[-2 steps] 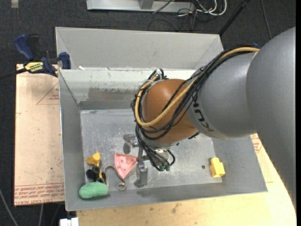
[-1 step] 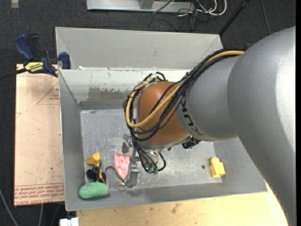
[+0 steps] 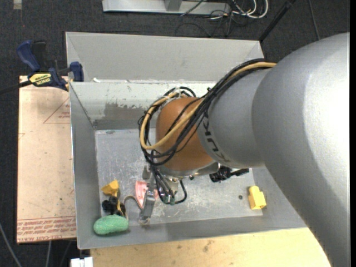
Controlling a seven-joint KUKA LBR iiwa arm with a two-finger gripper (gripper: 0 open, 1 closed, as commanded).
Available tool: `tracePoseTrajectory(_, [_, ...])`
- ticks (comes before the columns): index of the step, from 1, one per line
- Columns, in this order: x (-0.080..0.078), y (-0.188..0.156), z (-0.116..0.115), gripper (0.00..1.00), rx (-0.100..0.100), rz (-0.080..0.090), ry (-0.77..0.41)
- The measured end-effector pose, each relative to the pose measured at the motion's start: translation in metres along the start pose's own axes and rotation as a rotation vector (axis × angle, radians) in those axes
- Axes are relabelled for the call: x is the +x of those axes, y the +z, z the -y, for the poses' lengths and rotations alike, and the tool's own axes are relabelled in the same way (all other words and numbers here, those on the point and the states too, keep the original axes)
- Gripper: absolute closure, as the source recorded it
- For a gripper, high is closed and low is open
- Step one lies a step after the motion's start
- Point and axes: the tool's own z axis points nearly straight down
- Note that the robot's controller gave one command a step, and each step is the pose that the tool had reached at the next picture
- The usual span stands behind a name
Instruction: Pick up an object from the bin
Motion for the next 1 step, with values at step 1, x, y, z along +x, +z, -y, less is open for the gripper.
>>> tracePoseTrajectory(1, [0.0097,0.0226,-0.0087,1.00,0.000,0.001,-0.069])
